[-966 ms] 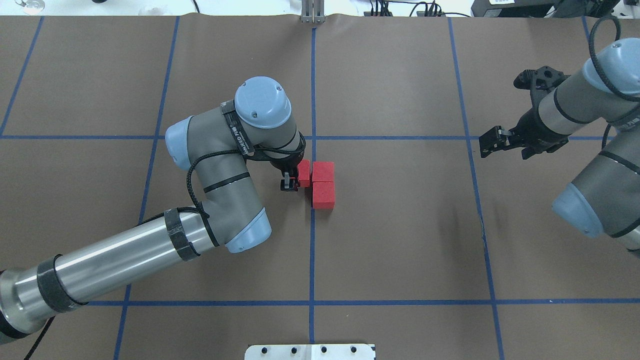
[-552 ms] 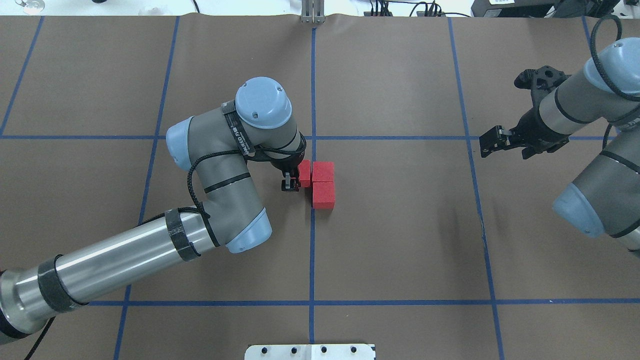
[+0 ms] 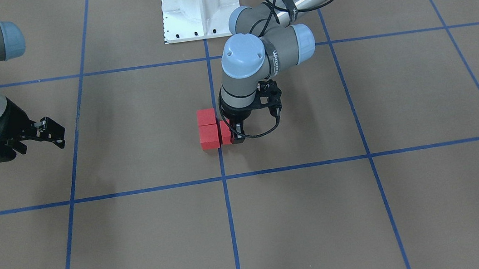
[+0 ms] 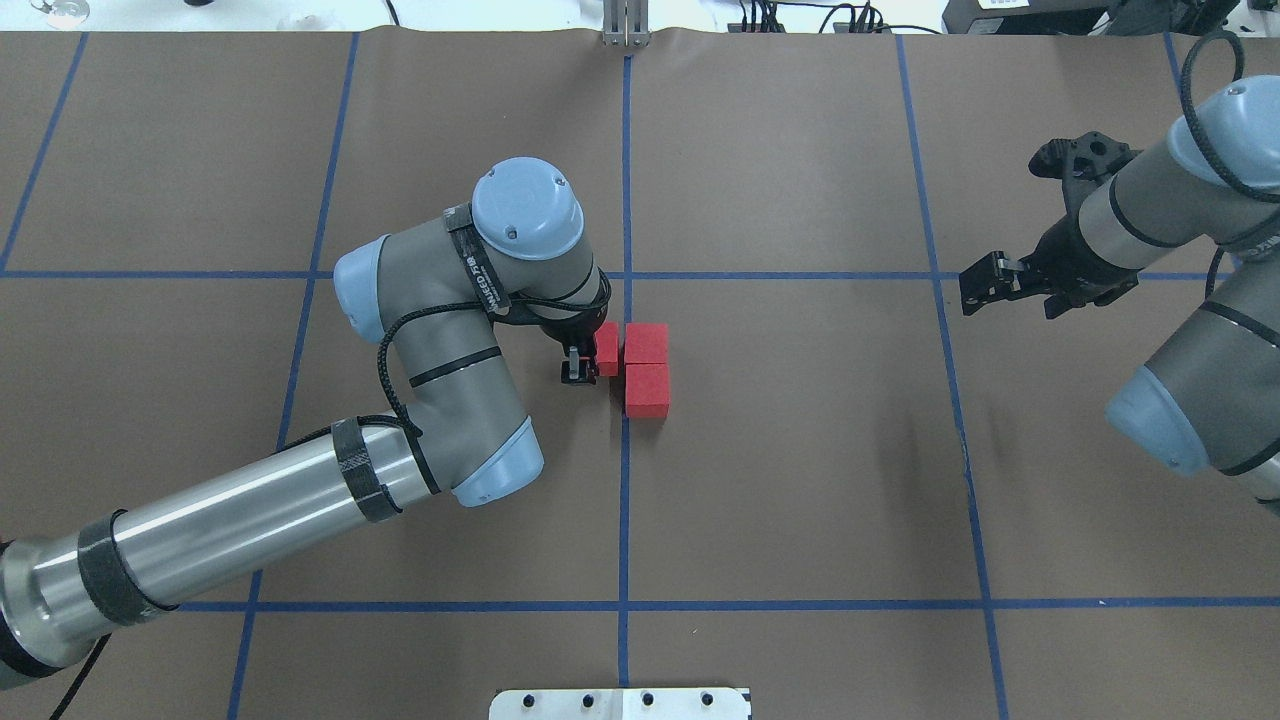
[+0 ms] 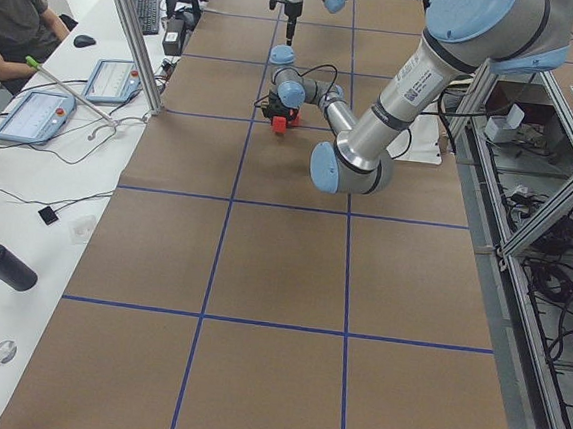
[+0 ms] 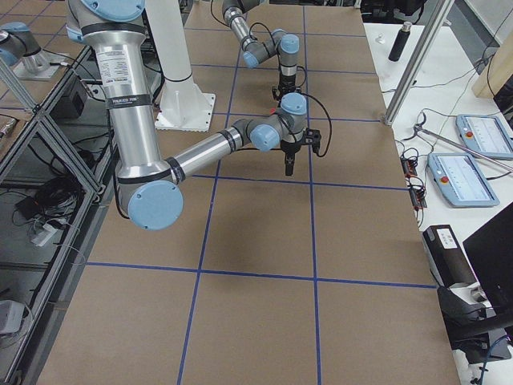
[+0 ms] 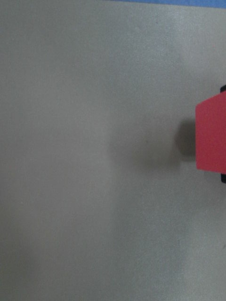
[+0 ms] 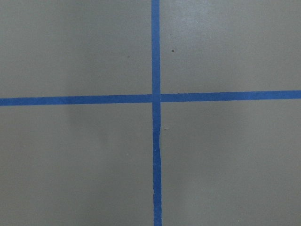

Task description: Form red blocks into L shape at center

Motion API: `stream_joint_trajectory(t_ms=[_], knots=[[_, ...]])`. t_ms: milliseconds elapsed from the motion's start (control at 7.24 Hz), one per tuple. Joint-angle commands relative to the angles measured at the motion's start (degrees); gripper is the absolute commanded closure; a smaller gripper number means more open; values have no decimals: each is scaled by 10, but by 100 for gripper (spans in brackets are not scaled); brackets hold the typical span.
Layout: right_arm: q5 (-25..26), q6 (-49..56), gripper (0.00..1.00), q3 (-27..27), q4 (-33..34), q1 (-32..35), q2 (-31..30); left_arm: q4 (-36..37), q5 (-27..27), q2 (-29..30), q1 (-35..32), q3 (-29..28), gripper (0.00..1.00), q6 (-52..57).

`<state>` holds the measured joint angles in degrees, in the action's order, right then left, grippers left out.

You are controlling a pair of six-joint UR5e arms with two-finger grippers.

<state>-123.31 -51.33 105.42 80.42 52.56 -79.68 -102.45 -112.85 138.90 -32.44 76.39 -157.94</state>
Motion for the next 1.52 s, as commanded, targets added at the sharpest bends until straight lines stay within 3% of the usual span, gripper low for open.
stream_joint_trajectory(t_ms=[0,1380], knots=[[0,0,0,0,0,0,0,0,0,1,1,-1,100,0],[0,1,0,0,0,-1,0,0,1,10,1,-15,100,2]])
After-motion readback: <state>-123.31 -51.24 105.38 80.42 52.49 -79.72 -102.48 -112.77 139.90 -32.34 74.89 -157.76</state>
